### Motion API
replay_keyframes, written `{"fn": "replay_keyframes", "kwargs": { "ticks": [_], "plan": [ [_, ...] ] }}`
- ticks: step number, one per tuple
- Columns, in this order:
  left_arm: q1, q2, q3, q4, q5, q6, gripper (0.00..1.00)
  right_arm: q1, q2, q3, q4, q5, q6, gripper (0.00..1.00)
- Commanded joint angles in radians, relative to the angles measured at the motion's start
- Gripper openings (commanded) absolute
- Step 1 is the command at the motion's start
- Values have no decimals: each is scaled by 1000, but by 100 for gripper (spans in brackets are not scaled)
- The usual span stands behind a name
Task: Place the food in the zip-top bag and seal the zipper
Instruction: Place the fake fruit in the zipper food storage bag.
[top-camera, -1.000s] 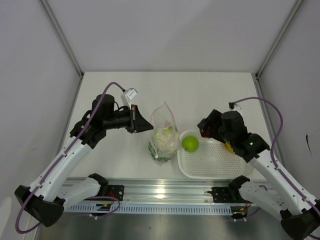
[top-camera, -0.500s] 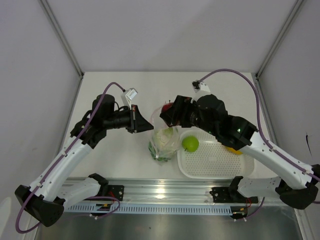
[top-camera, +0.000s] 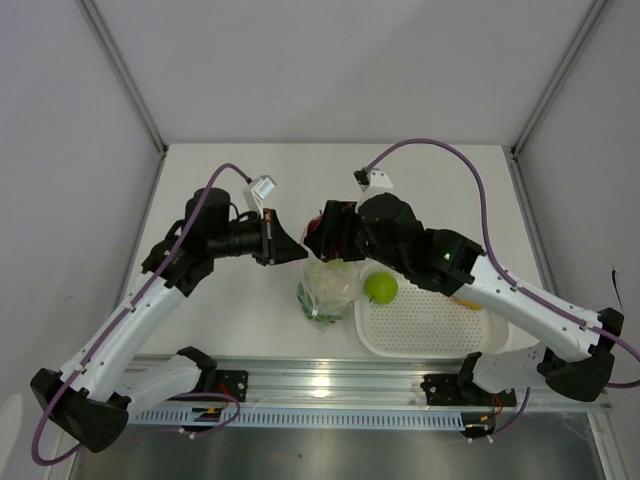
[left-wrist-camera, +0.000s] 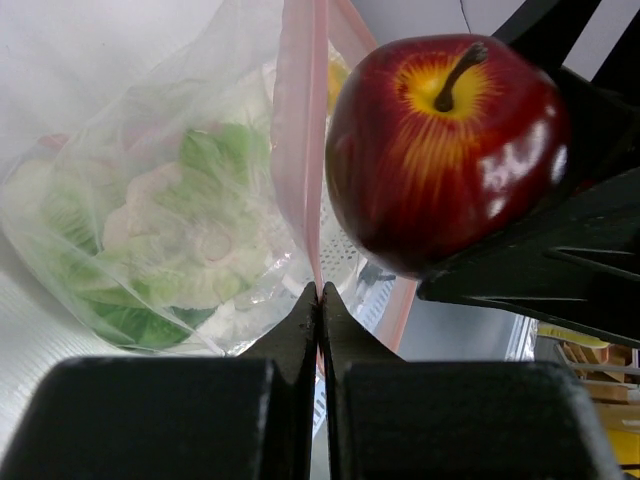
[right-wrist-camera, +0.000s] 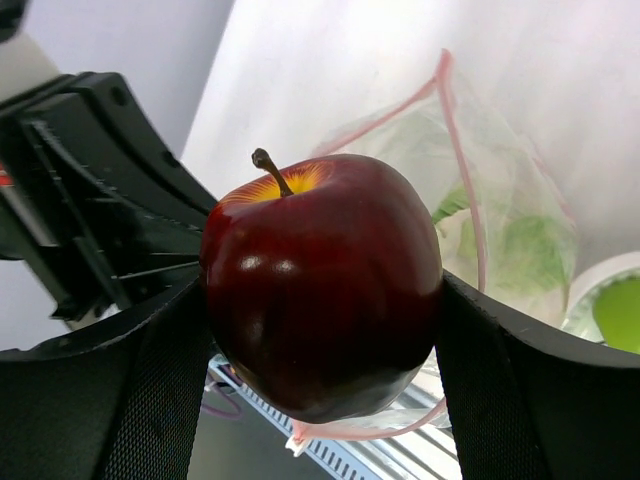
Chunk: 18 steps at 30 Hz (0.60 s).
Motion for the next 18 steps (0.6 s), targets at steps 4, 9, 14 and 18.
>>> {"fn": "replay_keyframes", "kwargs": {
  "ticks": [4, 9, 14, 18],
  "plan": [
    [5, 1, 10, 25, 29, -18, 1, 12, 7, 39, -34, 78, 14, 57],
    [5, -1, 8, 25, 29, -19, 1, 14, 21, 47, -44, 90, 7, 79],
    [5, -3, 7, 24, 31, -22, 1, 14, 39, 74, -54, 95, -6, 99],
    [5, -9, 5, 21, 28, -19, 1, 14, 56, 106, -69, 97, -19, 100]
  ]
}}
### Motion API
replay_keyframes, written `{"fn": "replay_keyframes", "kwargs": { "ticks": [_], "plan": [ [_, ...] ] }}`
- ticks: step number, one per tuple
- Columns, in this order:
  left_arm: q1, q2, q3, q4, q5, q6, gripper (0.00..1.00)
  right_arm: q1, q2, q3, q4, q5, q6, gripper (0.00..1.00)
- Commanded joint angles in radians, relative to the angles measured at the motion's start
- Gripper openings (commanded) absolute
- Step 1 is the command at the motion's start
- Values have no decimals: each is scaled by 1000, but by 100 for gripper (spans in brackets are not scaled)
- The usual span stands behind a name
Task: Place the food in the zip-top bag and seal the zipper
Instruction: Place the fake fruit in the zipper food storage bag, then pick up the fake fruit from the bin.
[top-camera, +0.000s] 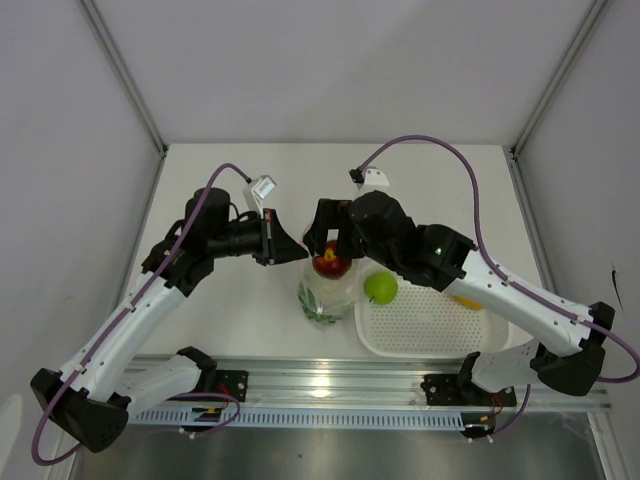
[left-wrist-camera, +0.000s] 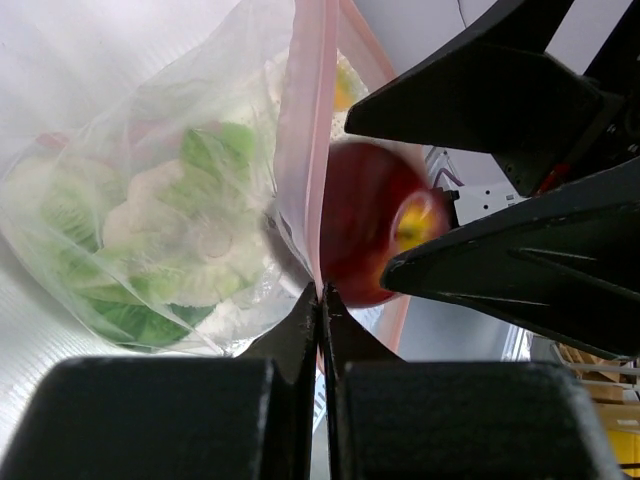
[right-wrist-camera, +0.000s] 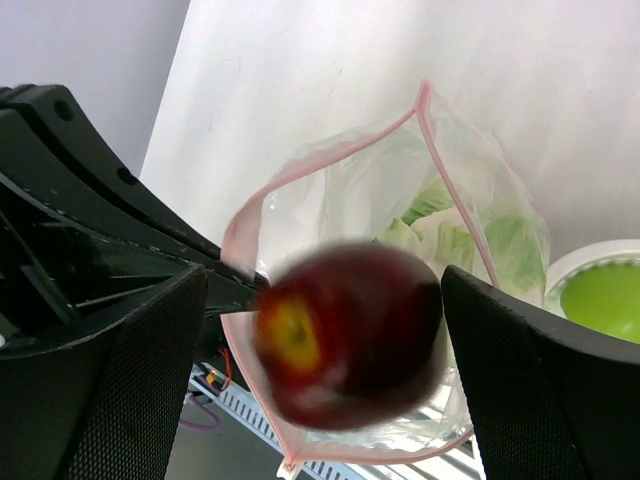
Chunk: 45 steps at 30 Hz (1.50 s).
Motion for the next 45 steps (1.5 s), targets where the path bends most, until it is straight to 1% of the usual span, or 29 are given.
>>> {"fn": "replay_keyframes", "kwargs": {
  "ticks": [1, 7, 13, 17, 19, 20, 21, 23, 24, 26, 27, 28, 30, 32, 38, 45],
  "plan": [
    [6, -11, 7, 17, 24, -11, 0, 7, 9, 70, -3, 34, -22, 99],
    [5, -12, 5, 12, 22, -10, 1, 7, -5, 113, -16, 46, -34, 99],
    [5, -6, 1, 15, 25, -8, 1, 7, -63, 133, -43, 98, -51, 99],
    [5, -9, 18, 5, 22, -7, 1, 8, -121, 125, -117, 187, -48, 99],
    [5, -14, 27, 1, 25, -7, 1, 7, -172, 109, -177, 270, -36, 99],
    [5, -15, 33, -2, 25, -8, 1, 7, -192, 83, -203, 301, -25, 99],
    [5, -15, 36, -3, 21, -7, 1, 7, -236, 61, -248, 366, 16, 99],
    [5, -14, 41, -3, 21, -5, 1, -5, -285, 11, -278, 393, 53, 99],
    [5, -11, 41, -2, 24, -7, 0, -43, -310, -49, -284, 379, 59, 99],
    [5, -4, 38, 3, 35, -8, 1, -89, -379, -112, -286, 303, 93, 99],
    [5, -4, 32, 9, 38, -13, 1, -131, -399, -175, -286, 277, 107, 99],
    [5, -4, 30, 14, 38, -15, 0, -149, -438, -206, -280, 226, 117, 99],
    [5, -4, 24, 20, 38, -18, 1, -186, -469, -294, -255, 182, 127, 99],
    [5, -3, 22, 18, 38, -18, 1, -197, -495, -342, -243, 136, 136, 99],
    [5, -9, 19, 8, 32, -11, 1, -206, -480, -483, -220, 65, 168, 99],
    [5, -12, 19, 4, 30, -13, 1, -214, -417, -605, -114, -29, 190, 100]
  ]
}}
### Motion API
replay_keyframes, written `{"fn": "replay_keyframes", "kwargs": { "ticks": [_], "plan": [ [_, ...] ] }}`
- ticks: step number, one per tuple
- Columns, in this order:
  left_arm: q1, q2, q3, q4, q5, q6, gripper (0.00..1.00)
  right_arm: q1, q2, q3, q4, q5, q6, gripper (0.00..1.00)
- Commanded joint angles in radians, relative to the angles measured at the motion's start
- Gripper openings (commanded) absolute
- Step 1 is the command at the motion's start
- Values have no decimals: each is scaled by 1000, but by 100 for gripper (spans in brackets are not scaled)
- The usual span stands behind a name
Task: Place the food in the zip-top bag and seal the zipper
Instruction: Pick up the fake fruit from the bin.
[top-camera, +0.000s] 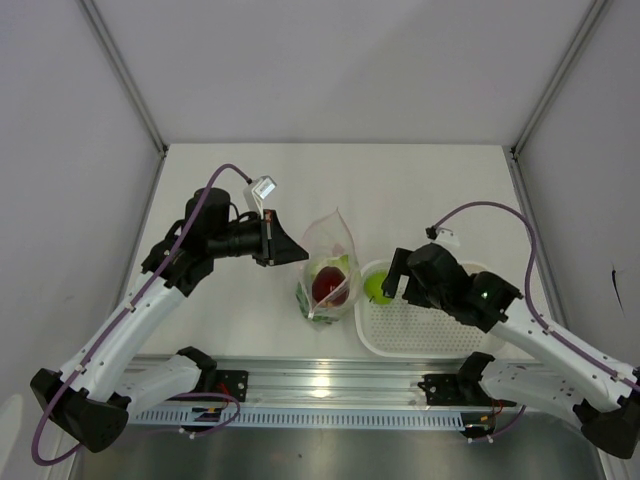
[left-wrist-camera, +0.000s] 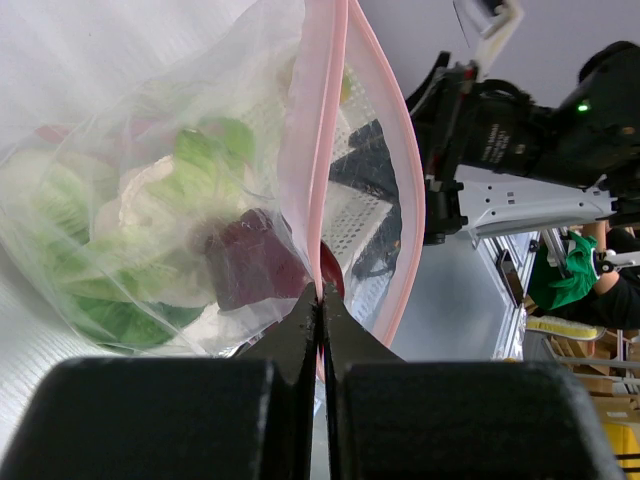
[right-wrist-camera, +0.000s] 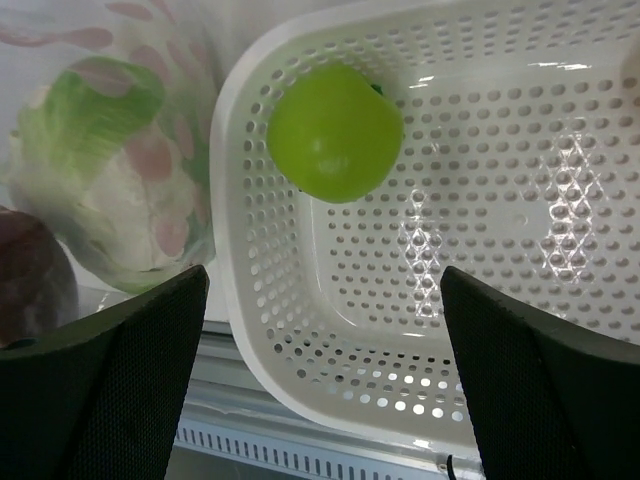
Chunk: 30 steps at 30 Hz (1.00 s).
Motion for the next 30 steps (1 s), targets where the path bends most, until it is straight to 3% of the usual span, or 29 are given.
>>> {"fn": "replay_keyframes", "kwargs": {
  "ticks": [1, 20, 30],
  "plan": [
    [5, -12, 16, 14, 16, -6, 1, -7, 36, -39, 96, -63, 19, 99],
    [5, -19, 7, 10, 14, -7, 1, -99, 269, -115, 292, -152, -164, 99],
    [5, -24, 2, 5, 11, -6, 1, -146, 286, -207, 492, -246, -196, 99]
  ]
}}
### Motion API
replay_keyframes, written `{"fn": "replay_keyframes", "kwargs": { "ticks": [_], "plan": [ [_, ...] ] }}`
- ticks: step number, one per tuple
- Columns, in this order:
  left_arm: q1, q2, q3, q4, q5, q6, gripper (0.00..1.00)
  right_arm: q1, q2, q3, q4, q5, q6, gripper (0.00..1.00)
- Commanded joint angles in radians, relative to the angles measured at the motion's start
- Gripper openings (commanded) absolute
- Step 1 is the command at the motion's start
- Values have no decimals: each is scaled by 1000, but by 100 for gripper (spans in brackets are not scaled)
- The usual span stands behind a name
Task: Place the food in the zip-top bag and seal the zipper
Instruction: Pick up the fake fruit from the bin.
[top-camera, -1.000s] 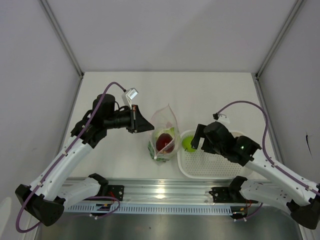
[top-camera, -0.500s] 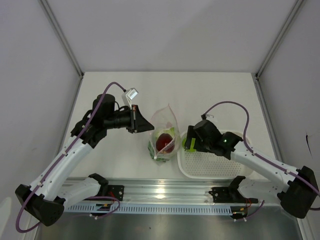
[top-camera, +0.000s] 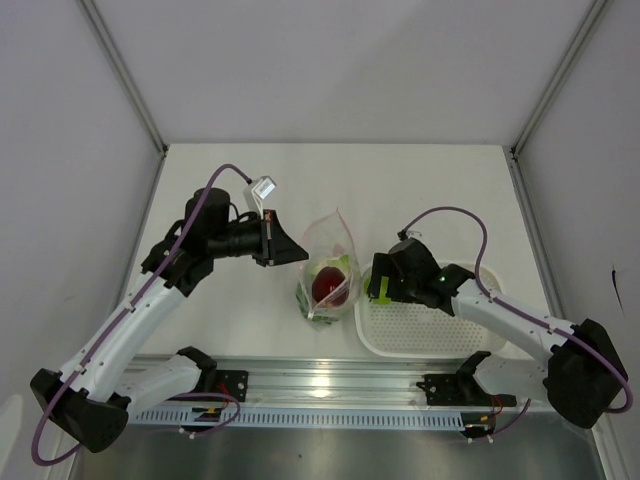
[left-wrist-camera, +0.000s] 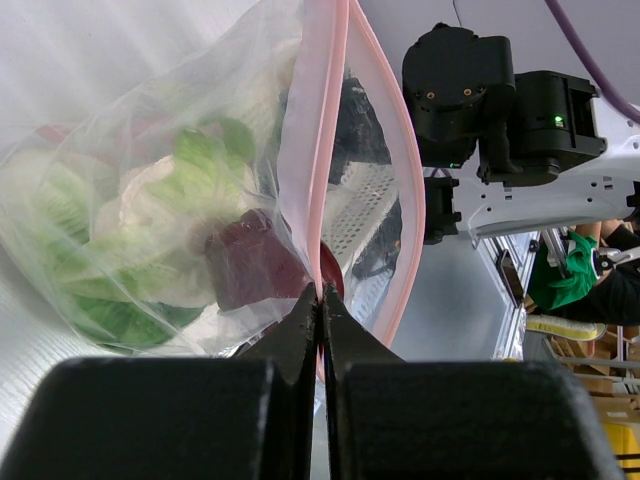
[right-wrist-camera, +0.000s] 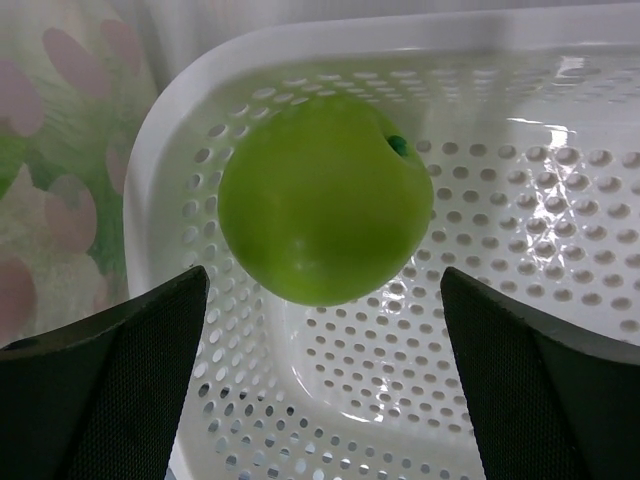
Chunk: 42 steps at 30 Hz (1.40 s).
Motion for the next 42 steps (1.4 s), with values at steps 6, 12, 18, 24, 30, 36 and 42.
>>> {"fn": "replay_keyframes", "kwargs": {
  "ticks": [6, 12, 18, 24, 30, 36, 42],
  "plan": [
    [5, -23, 1, 1, 11, -3, 1, -17, 30, -37, 193, -62, -22, 99],
    [5, -23, -4, 4, 11, -3, 1, -29, 62, -52, 216, -39, -23, 97],
    [5, -23, 1, 1, 10, -1, 1, -32, 96, -68, 227, -44, -22, 95],
    [5, -21, -4, 1, 10, -1, 1, -32, 93, -92, 241, -48, -10, 89],
    [5, -20, -2, 7, 14, -6, 1, -34, 72, -108, 259, -11, -17, 89],
    [5, -21, -2, 6, 13, -6, 1, -34, 75, -115, 290, 6, -37, 97],
    [5, -20, -1, 4, 13, -6, 1, -34, 90, -118, 316, 10, -45, 95]
  ]
}}
